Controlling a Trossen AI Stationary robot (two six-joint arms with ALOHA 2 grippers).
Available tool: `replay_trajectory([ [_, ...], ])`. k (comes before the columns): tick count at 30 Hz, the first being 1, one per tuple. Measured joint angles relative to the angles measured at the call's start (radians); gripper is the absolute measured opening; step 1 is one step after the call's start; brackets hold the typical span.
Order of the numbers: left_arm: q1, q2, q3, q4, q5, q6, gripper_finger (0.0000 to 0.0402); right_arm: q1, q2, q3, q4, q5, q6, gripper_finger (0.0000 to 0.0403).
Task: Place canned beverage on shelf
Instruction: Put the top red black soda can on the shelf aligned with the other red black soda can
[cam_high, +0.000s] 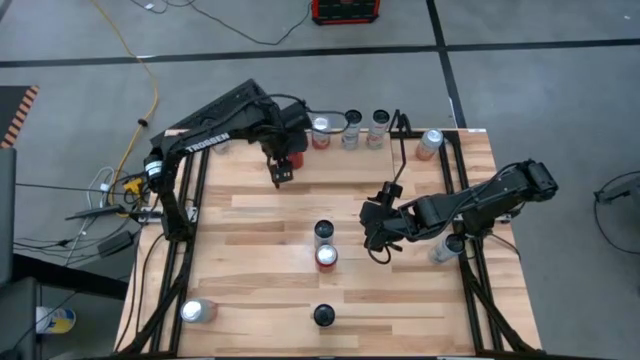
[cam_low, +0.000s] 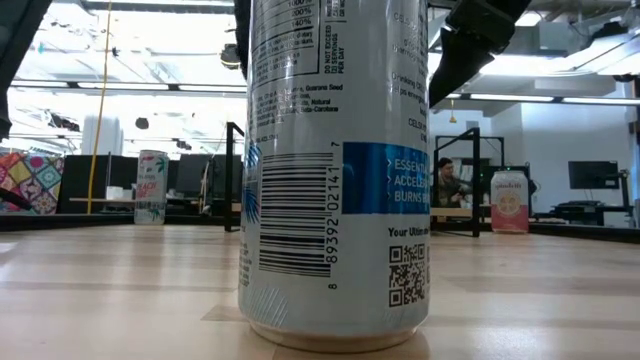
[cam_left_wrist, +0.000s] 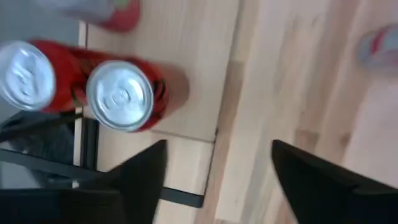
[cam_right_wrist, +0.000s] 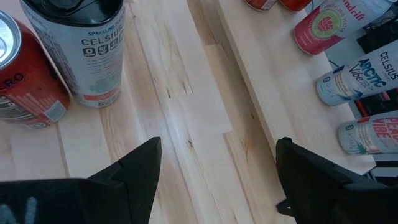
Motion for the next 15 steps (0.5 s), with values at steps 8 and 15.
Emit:
replay_trajectory([
  [8, 0.005, 0.002, -0.149, 0.134, -0.009, 0.081, 0.0026, 0.000, 0.000, 0.000, 0.000, 0.000, 0.000, 0.0290],
  [15, 0.040, 0.002, -0.184, 0.212, -0.024, 0.123, 0.0002, 0.000, 0.000, 0.000, 0.000, -0.001, 0.000, 0.0290],
])
